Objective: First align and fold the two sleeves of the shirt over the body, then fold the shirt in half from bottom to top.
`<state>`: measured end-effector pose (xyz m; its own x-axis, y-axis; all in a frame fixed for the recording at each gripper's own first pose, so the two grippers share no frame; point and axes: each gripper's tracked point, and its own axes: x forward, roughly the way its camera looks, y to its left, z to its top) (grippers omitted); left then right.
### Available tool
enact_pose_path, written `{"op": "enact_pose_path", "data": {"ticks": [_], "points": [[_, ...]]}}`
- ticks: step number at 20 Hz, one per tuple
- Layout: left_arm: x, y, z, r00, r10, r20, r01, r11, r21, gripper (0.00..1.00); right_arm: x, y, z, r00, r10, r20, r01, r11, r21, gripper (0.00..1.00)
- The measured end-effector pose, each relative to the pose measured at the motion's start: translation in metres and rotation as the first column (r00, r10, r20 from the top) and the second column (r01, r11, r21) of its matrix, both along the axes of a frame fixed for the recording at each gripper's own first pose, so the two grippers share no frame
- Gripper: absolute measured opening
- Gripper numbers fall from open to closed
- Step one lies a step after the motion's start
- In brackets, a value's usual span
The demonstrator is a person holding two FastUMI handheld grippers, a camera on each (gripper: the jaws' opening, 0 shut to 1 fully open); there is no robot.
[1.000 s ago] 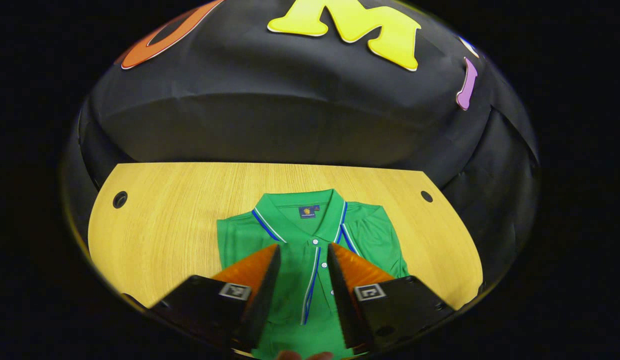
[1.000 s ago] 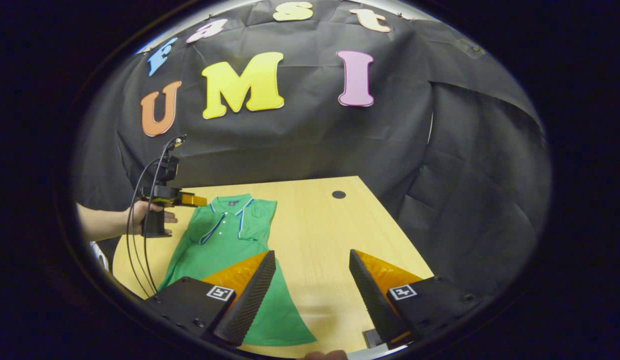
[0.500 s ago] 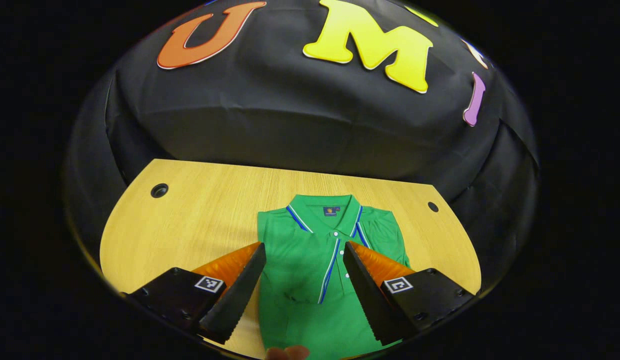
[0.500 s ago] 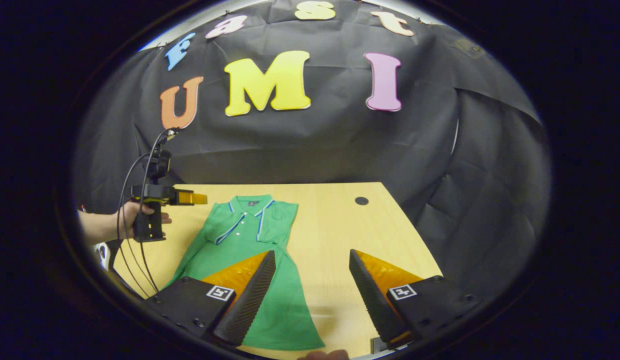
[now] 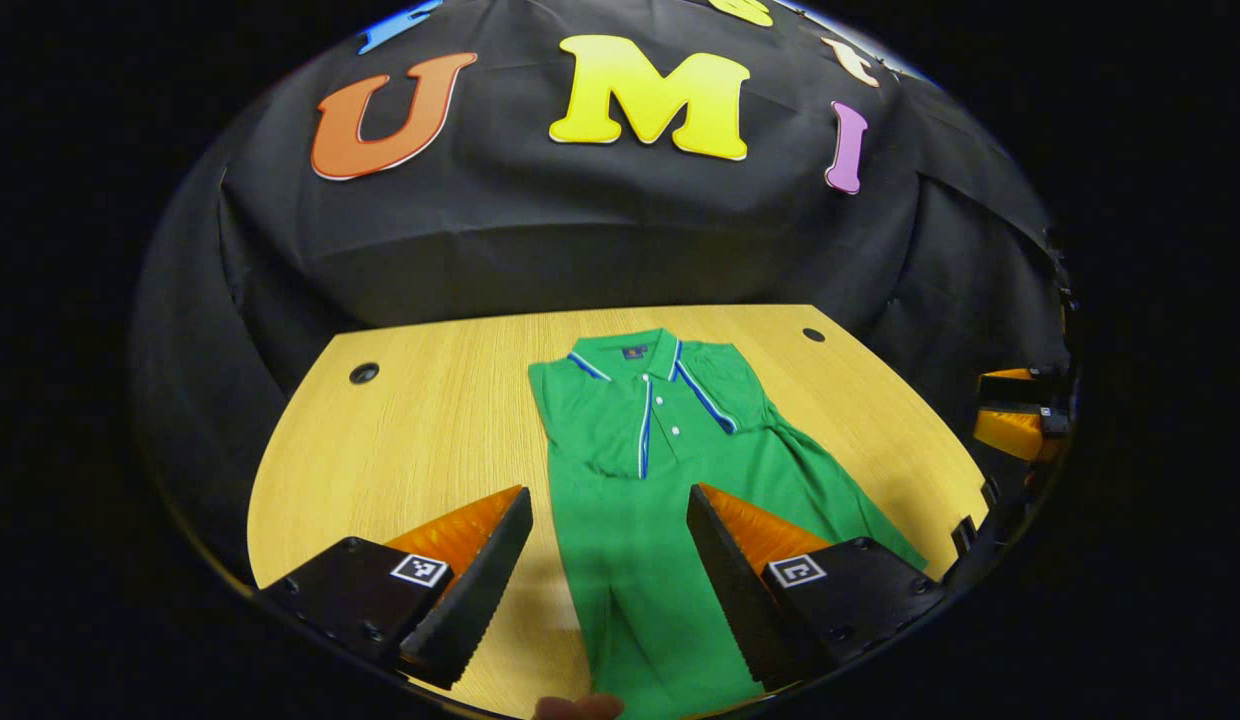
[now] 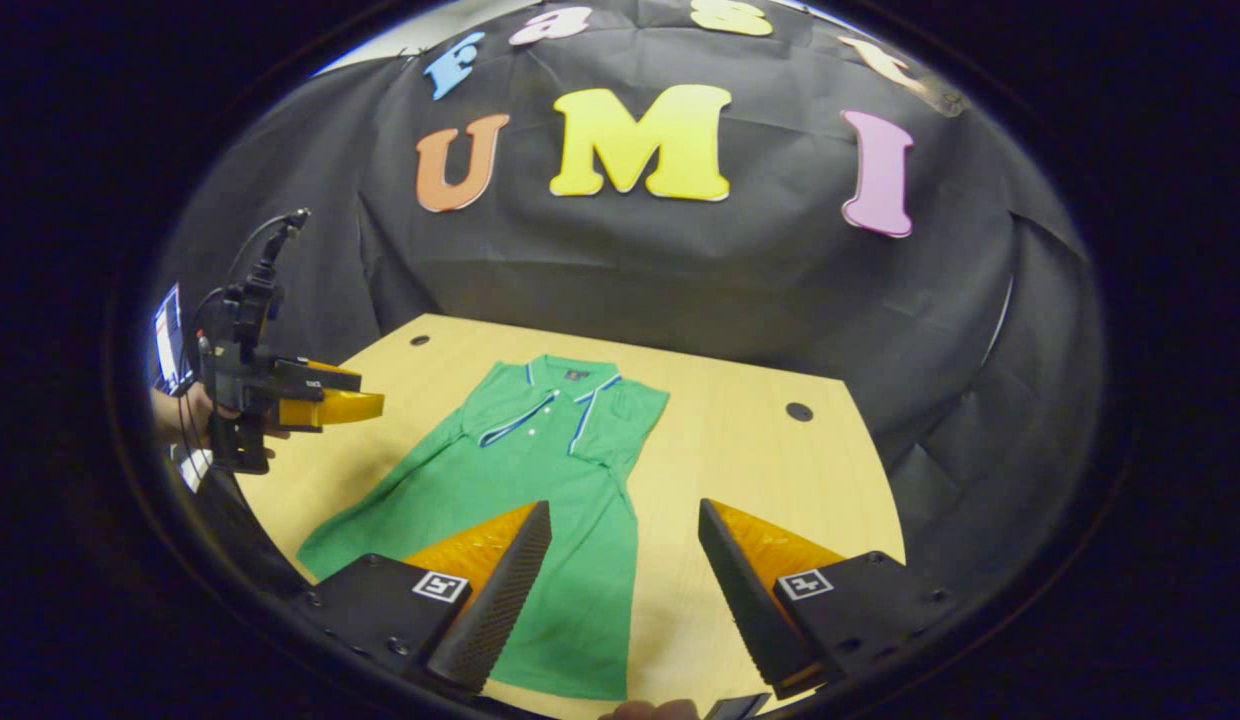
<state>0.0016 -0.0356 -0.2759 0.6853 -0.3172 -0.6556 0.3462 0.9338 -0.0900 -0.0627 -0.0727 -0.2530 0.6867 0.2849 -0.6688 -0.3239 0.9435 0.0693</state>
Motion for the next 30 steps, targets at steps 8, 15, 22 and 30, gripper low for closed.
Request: {"op": "enact_pose_path", "data": {"ticks": [8,15,22,30], "points": [[-0.154,0.05,-0.082,0.959,0.034,-0.281,-0.014,0.997,0.074,1.0,-0.091,-0.013,-0.091,0.952,0.107,-0.287,-0.138,0.987,-0.088,0.94],[-0.217,0.052,-0.11,0.909,0.029,-0.415,-0.001,0.998,0.066,1.0,-0.145,-0.015,-0.134,0.891,0.133,-0.435,-0.198,0.975,-0.106,0.96],[-0.22,0.052,-0.124,0.906,0.048,-0.421,-0.003,0.994,0.106,1.0,-0.151,-0.014,-0.158,0.874,0.112,-0.473,-0.202,0.969,-0.144,0.96],[-0.219,0.043,-0.128,0.917,0.056,-0.394,0.005,0.988,0.152,0.52,-0.158,0.004,-0.164,0.842,0.229,-0.489,-0.334,0.933,-0.137,0.37]]}}
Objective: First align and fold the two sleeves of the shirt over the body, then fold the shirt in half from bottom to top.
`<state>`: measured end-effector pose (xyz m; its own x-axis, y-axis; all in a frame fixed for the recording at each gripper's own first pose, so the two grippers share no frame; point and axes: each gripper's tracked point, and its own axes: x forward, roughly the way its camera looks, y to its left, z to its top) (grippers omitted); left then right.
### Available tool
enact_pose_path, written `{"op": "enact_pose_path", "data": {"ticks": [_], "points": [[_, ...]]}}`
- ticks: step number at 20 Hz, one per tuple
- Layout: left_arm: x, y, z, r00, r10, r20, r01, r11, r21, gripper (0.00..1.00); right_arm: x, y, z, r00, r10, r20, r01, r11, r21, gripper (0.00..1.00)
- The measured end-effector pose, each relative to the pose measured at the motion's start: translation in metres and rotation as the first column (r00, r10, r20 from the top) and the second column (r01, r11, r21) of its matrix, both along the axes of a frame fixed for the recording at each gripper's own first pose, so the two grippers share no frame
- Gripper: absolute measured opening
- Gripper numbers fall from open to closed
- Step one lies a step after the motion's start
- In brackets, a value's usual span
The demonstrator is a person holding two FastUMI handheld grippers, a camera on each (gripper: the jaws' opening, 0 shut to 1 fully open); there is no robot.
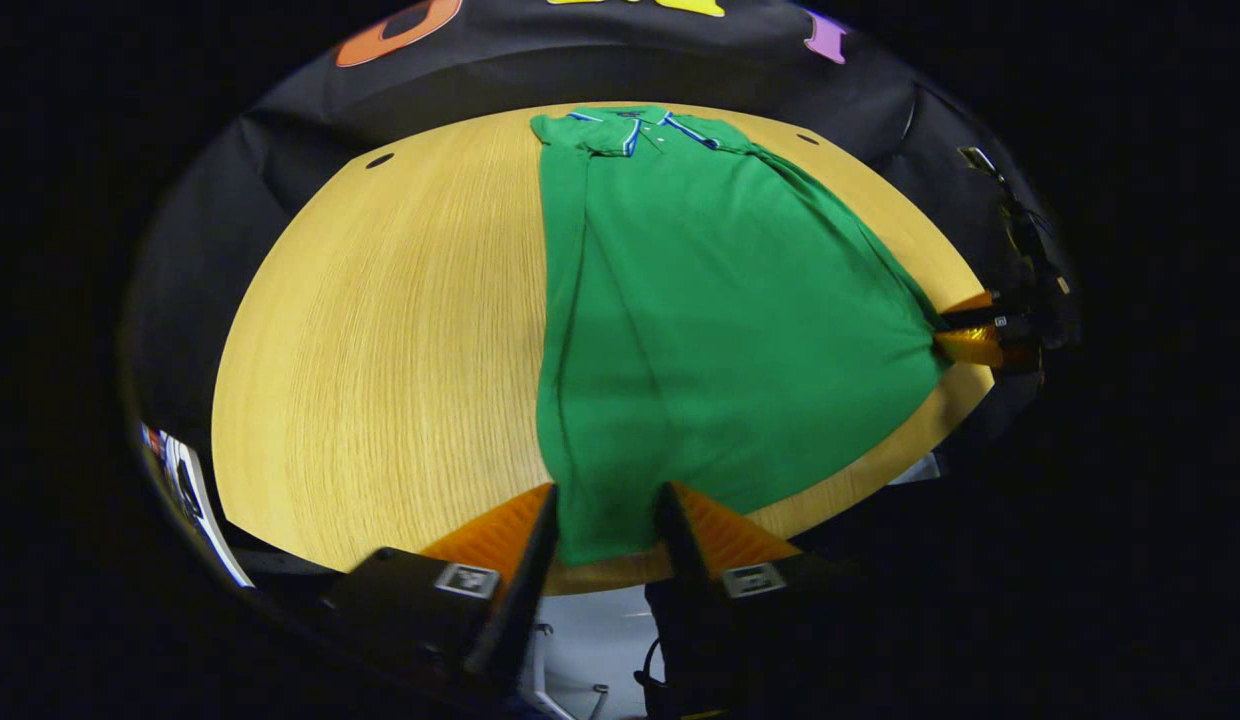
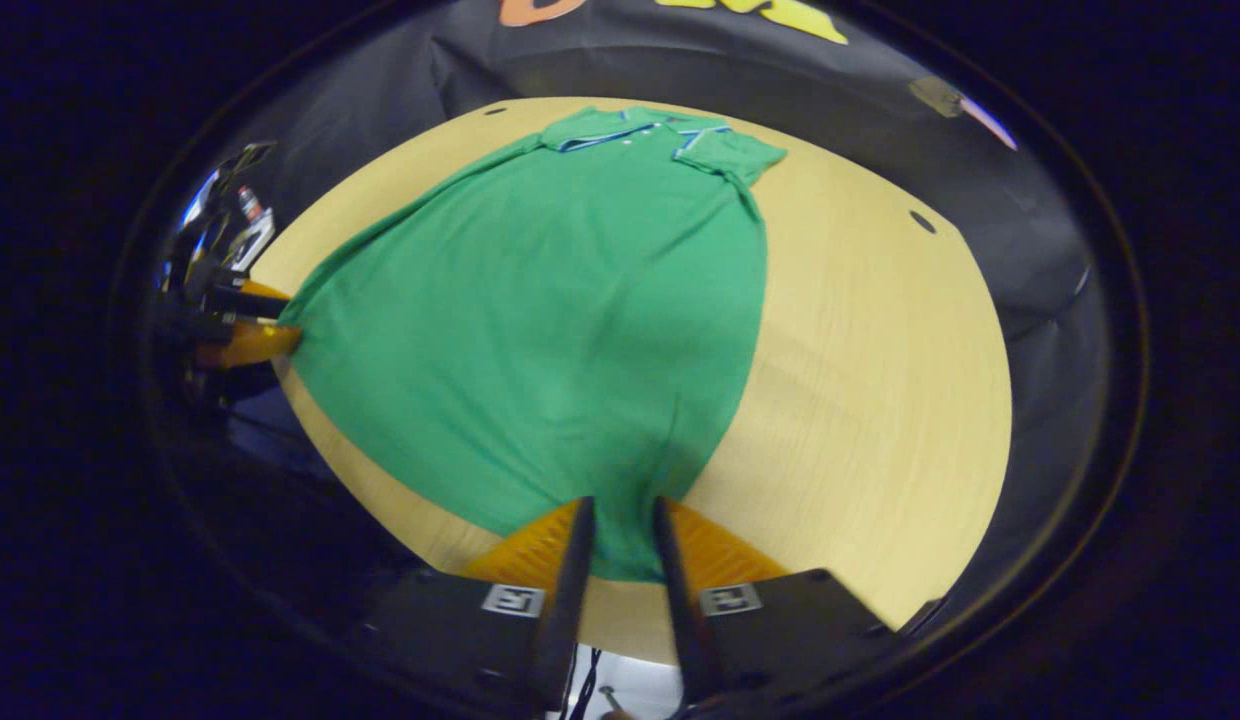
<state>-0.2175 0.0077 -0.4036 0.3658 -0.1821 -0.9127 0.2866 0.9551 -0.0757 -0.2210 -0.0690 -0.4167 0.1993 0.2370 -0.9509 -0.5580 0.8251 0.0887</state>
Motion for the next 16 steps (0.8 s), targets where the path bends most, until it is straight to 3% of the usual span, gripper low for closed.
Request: {"op": "enact_pose_path", "data": {"ticks": [1,2,3,7,12,16], "points": [[0.004,-0.003,0.0,1.0,0.009,-0.007,-0.009,1.0,-0.014,0.21,-0.003,0.003,0.001,0.999,0.05,0.003,-0.05,0.999,-0.011,0.07],[0.004,-0.004,0.0,1.0,0.008,-0.027,-0.009,1.0,-0.02,0.08,-0.006,0.006,0.001,0.998,0.055,-0.016,-0.055,0.998,0.005,0.07],[0.003,-0.004,0.001,0.999,0.009,-0.046,-0.011,0.999,-0.032,0.04,-0.008,0.009,0.003,0.998,0.033,-0.047,-0.031,0.999,0.037,0.07],[0.001,-0.004,0.009,0.994,0.056,-0.096,-0.067,0.992,-0.111,0.04,0.005,0.008,0.013,0.992,-0.087,-0.09,0.097,0.989,0.113,0.02],[0.014,-0.013,0.038,0.997,0.045,-0.066,-0.057,0.979,-0.197,0.04,0.024,0.009,0.029,0.976,-0.186,-0.116,0.205,0.962,0.18,0.02],[0.031,-0.012,0.051,0.998,0.05,-0.044,-0.058,0.975,-0.216,0.03,0.041,0.011,0.041,0.963,-0.239,-0.123,0.261,0.939,0.226,0.0]]}}
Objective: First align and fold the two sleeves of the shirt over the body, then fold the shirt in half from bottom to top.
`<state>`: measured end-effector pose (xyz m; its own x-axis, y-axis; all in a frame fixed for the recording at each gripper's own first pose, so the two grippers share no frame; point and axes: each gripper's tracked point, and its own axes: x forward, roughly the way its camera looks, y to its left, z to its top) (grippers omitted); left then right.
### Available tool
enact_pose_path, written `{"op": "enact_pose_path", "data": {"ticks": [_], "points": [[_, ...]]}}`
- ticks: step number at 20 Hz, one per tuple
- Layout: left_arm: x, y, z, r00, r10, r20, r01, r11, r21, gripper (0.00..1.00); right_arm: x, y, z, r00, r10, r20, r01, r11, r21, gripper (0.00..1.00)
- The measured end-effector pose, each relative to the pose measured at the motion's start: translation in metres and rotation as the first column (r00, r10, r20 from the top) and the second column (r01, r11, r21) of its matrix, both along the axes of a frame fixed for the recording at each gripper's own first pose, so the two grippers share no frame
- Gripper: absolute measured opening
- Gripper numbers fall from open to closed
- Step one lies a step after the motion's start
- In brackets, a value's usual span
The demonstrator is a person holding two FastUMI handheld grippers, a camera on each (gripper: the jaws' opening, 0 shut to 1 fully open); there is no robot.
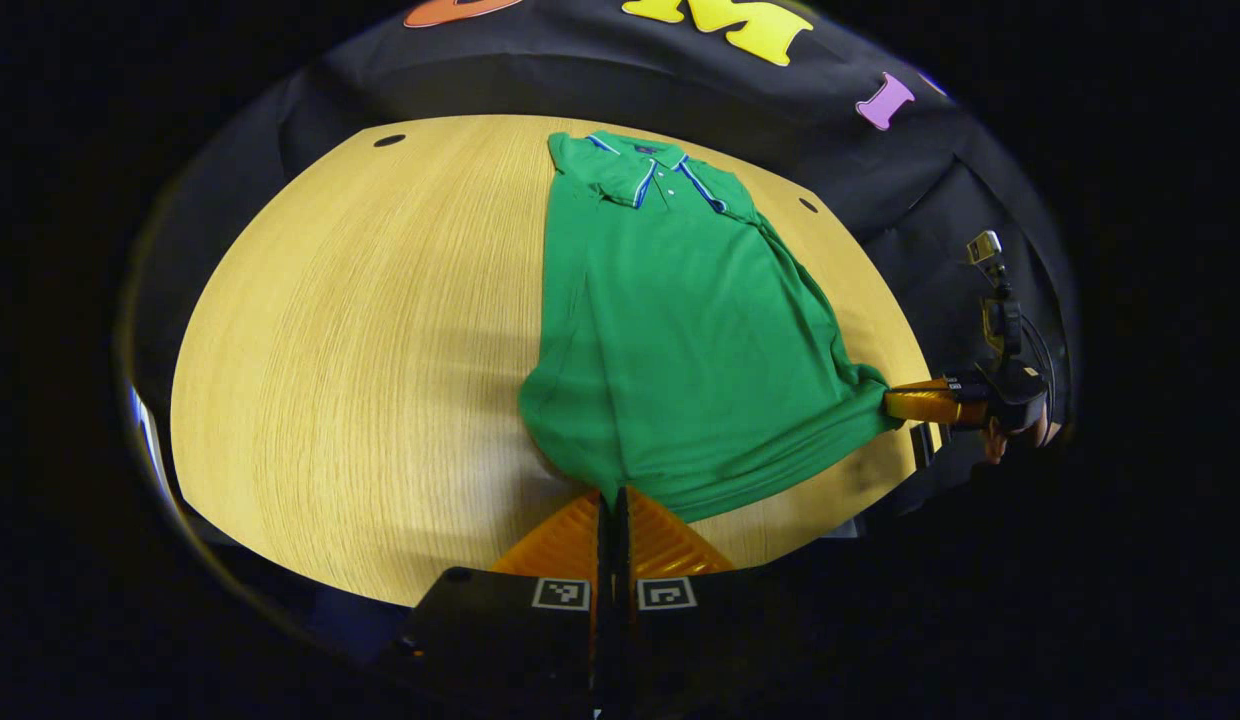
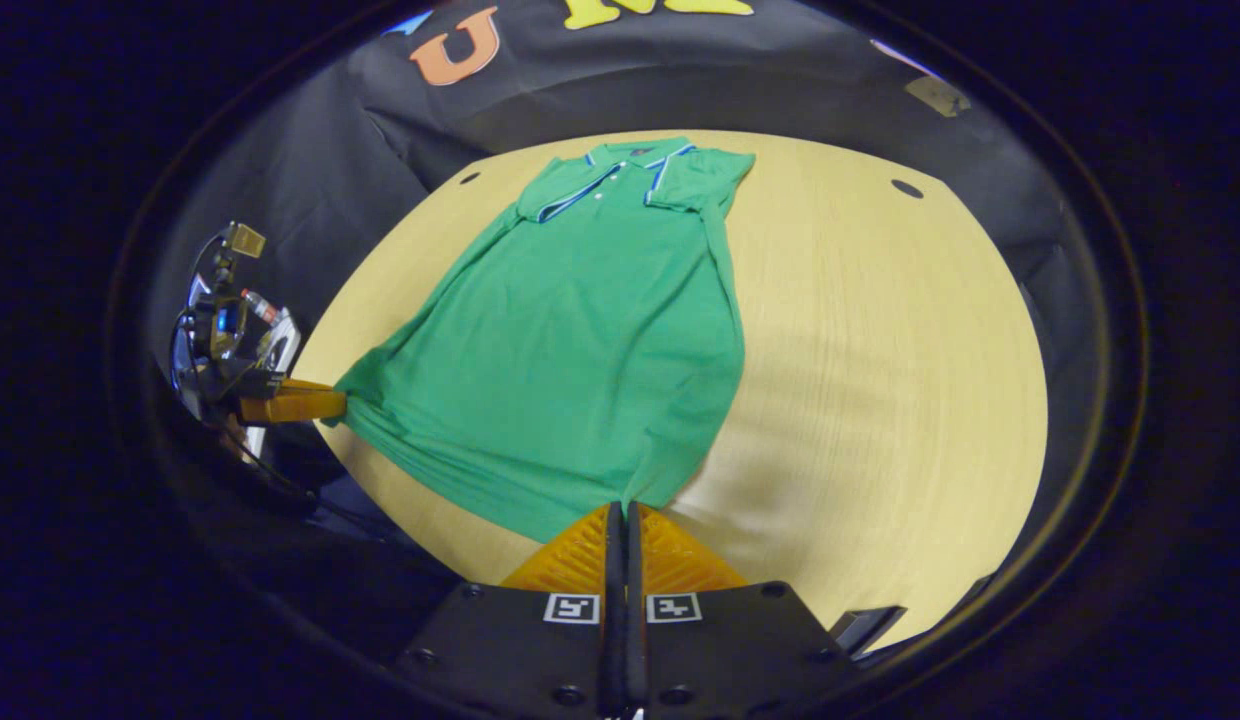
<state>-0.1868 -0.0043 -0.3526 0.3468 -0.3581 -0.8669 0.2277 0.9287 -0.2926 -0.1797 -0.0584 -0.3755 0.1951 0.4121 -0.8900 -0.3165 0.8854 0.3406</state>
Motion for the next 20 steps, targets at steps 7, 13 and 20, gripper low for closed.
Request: {"op": "enact_pose_path", "data": {"ticks": [7,13,20], "points": [[0.048,0.001,0.022,0.998,0.019,0.065,-0.017,0.999,-0.031,0.03,0.04,0.004,0.02,0.993,-0.11,0.033,0.109,0.993,0.049,0.02],[0.114,-0.004,0.054,0.974,-0.076,0.211,0.071,0.997,0.03,0.03,0.096,0.007,0.056,0.975,-0.197,0.098,0.186,0.976,0.111,0.0],[0.195,-0.005,0.098,0.941,-0.004,0.337,0.011,1.0,-0.018,0.03,0.179,0.011,0.096,0.945,-0.252,0.206,0.22,0.961,0.166,0.05]]}}
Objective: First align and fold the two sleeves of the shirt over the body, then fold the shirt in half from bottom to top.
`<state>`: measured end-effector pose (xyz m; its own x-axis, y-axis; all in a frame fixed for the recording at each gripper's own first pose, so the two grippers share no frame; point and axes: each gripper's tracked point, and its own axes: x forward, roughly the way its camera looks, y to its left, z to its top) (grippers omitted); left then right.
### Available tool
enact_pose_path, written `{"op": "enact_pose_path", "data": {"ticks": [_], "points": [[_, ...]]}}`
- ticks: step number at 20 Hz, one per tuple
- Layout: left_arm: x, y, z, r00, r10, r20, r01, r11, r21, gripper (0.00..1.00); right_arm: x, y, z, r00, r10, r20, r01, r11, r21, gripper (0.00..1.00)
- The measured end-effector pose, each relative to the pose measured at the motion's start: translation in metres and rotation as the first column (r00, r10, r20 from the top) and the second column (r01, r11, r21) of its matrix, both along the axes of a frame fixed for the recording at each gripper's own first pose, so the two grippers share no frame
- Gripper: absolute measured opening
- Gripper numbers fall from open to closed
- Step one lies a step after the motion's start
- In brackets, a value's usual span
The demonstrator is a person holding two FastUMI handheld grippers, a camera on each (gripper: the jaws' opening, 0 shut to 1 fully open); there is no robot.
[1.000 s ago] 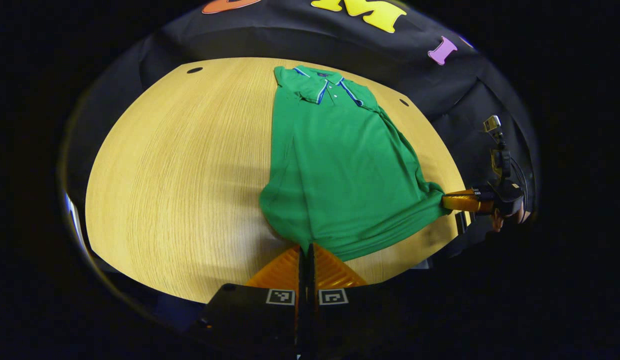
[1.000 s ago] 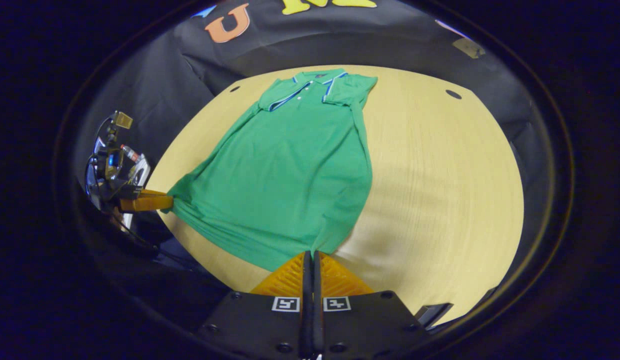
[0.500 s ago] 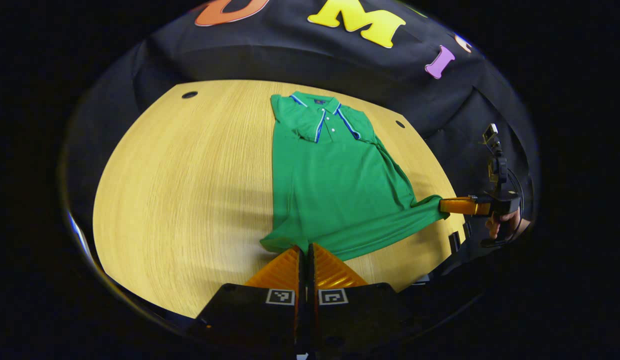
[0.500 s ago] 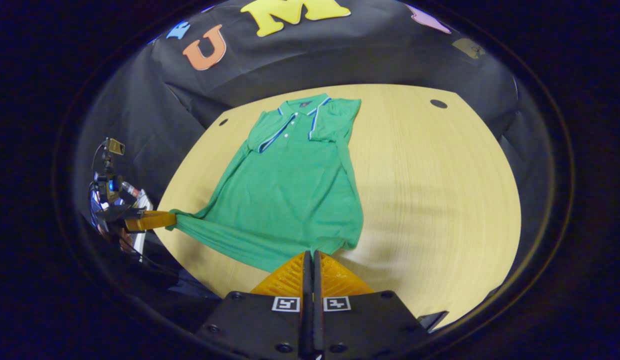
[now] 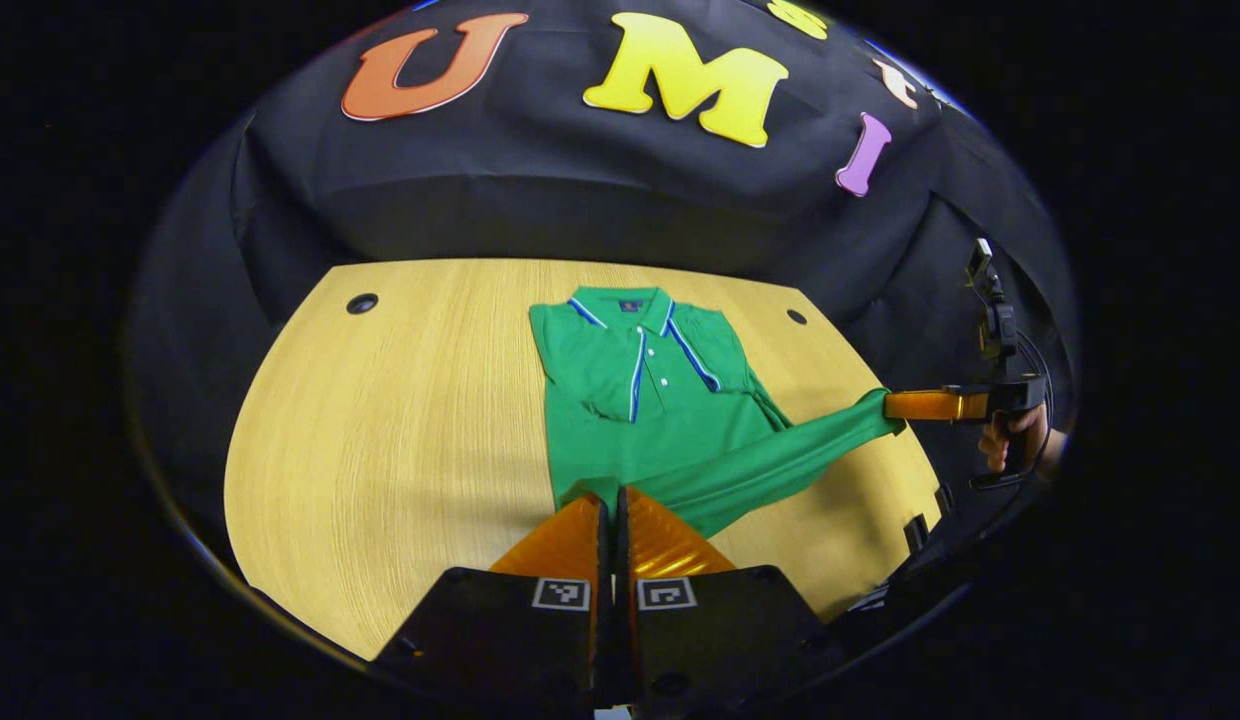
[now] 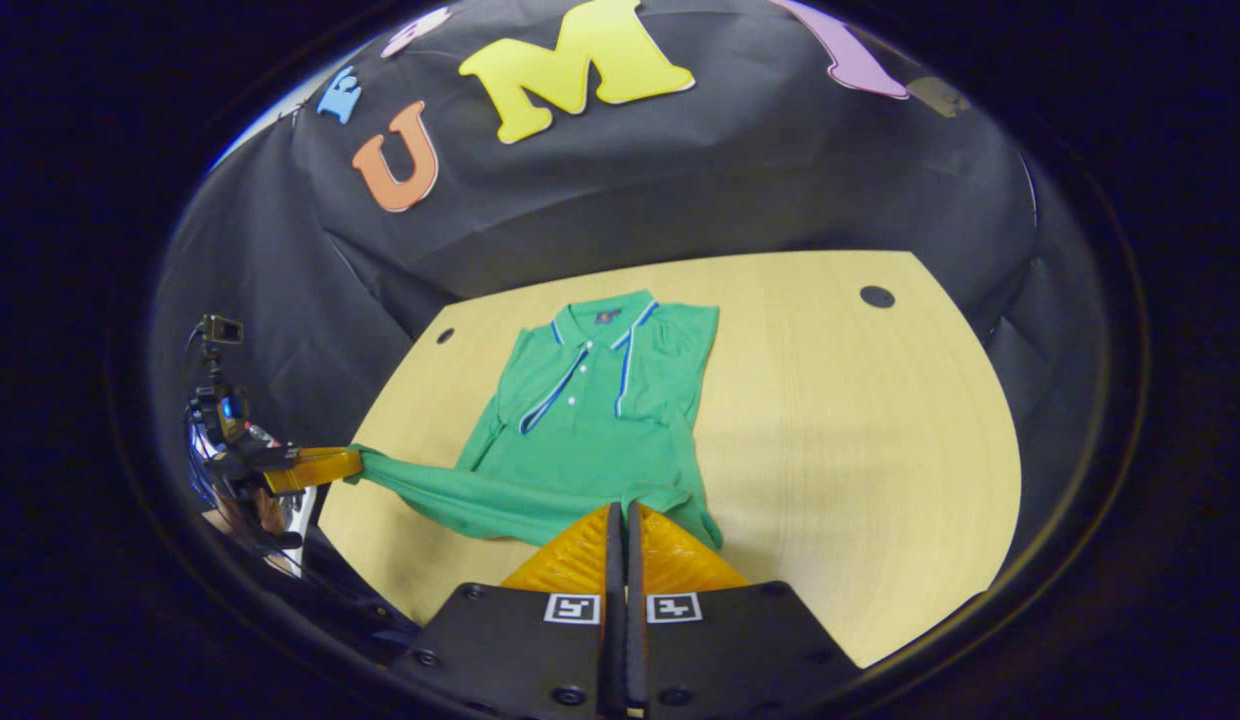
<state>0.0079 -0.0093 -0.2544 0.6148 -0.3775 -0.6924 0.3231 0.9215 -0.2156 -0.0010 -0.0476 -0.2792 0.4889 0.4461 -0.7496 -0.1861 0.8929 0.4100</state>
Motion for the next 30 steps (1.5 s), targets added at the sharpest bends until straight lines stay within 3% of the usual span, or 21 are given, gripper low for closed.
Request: {"op": "enact_pose_path", "data": {"ticks": [3,4,5,10,13,20,24,30], "points": [[0.033,-0.002,0.013,0.999,0.024,0.043,-0.023,0.999,-0.028,0.03,0.033,0.0,0.004,0.999,0.001,0.036,0.0,0.999,-0.032,0.02],[0.044,-0.003,0.014,0.998,0.029,0.053,-0.027,0.999,-0.032,0.08,0.042,0.003,0.006,0.999,0.003,0.045,-0.002,0.999,-0.035,0.02],[0.055,-0.005,0.019,0.997,0.03,0.068,-0.028,0.999,-0.041,0.03,0.051,0.005,0.009,0.999,0.002,0.053,0.0,0.999,-0.037,0.02],[0.114,-0.01,0.04,0.988,0.059,0.145,-0.05,0.996,-0.069,0.03,0.095,0.006,0.023,0.994,-0.032,0.105,0.036,0.999,-0.035,0.0],[0.142,-0.021,0.046,0.983,0.076,0.166,-0.061,0.994,-0.09,0.03,0.124,0.001,0.033,0.988,-0.048,0.148,0.054,0.998,-0.043,0.05],[0.193,-0.035,0.059,0.972,0.057,0.226,-0.042,0.997,-0.072,0.04,0.179,0.007,0.039,0.973,-0.072,0.218,0.086,0.995,-0.052,0.02],[0.228,-0.031,0.066,0.962,0.1,0.255,-0.082,0.993,-0.079,0.03,0.211,0.014,0.036,0.962,-0.096,0.256,0.111,0.993,-0.045,0.0],[0.266,-0.04,0.028,0.962,0.138,0.235,-0.119,0.988,-0.095,0.03,0.263,0.029,0.014,0.945,-0.104,0.311,0.133,0.988,-0.075,0.02]]}}
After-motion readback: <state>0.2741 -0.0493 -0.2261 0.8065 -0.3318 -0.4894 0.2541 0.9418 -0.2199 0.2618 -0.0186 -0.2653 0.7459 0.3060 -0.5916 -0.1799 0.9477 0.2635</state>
